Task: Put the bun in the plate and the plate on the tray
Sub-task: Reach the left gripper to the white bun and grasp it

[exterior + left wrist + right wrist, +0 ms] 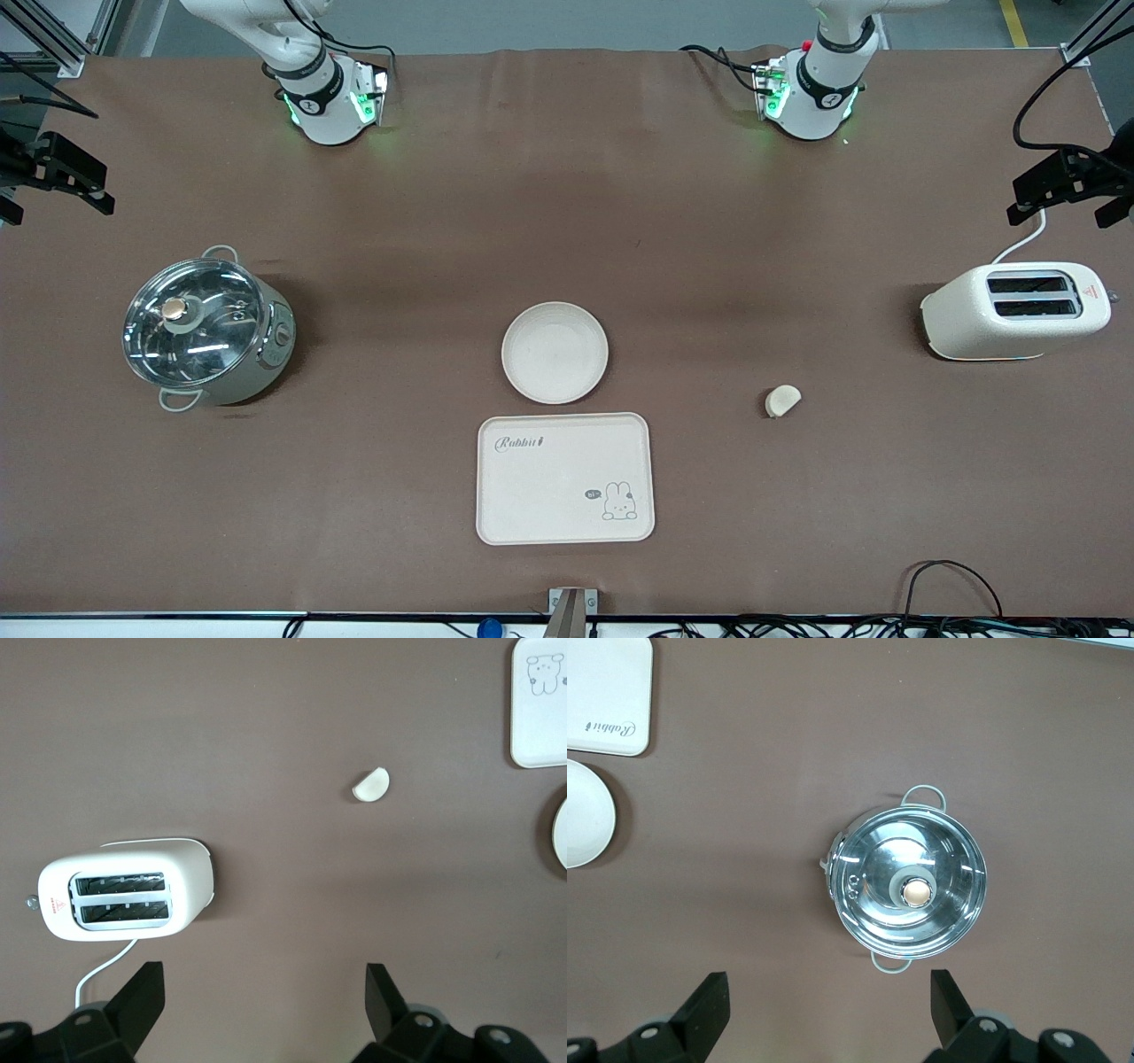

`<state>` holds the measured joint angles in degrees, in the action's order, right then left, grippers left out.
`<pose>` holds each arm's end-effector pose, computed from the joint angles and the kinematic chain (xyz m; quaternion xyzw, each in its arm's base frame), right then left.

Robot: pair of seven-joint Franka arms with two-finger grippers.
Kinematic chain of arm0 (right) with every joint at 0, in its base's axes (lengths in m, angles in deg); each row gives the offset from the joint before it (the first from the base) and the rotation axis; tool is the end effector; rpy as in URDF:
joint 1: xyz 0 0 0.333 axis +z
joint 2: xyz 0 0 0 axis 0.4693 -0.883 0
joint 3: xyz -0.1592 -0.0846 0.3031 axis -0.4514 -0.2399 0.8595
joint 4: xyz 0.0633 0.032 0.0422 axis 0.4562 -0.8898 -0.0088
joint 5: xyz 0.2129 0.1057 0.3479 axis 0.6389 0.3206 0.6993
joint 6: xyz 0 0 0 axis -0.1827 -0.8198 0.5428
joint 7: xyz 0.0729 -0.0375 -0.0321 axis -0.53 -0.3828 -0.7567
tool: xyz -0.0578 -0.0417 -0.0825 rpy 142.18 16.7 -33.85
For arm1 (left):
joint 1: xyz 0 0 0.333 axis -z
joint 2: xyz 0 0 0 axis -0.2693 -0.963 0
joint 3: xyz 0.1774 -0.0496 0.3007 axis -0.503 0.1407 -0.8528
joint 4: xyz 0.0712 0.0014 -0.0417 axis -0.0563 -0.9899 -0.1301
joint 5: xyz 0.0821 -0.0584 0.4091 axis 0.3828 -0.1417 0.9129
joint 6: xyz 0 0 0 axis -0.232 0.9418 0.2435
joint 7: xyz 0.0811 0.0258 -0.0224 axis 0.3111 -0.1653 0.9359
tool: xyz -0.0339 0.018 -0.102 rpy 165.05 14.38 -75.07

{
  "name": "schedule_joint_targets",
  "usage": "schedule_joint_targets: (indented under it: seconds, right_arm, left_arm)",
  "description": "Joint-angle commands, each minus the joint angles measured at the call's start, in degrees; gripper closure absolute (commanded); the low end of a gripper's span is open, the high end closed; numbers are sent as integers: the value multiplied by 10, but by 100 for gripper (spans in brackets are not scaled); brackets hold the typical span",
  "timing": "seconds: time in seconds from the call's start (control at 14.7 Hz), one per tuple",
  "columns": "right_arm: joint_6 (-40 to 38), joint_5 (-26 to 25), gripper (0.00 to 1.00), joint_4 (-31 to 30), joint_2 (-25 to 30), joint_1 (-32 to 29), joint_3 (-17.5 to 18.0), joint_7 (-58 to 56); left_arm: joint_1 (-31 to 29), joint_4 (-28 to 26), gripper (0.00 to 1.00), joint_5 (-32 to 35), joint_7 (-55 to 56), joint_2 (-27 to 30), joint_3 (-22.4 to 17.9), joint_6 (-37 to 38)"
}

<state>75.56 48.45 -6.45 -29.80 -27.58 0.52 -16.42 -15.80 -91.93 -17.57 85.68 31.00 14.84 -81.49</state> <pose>0.5651 -0.0040 0.7206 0.9972 0.0726 0.0128 0.0153 0.5798 -0.0014 0.6983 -0.9995 0.0299 -0.0112 0.0043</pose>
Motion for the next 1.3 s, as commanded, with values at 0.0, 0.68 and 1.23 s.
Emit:
schedule_joint_targets:
  seconds: [0.0,0.68,1.23]
  right_arm:
    - [4,8,0,-8,7,8,-3,5]
    - [-38,8,0,-8,10,-21,-8,-23]
    - [-3,10,0,-30,0,-18,-6,-25]
  left_arm:
    - [-4,29,0,-1,-12,-18,0,10]
    - [53,26,0,-14,-1,-161,39,-100]
    - [91,-92,0,-4,-7,-319,50,-356]
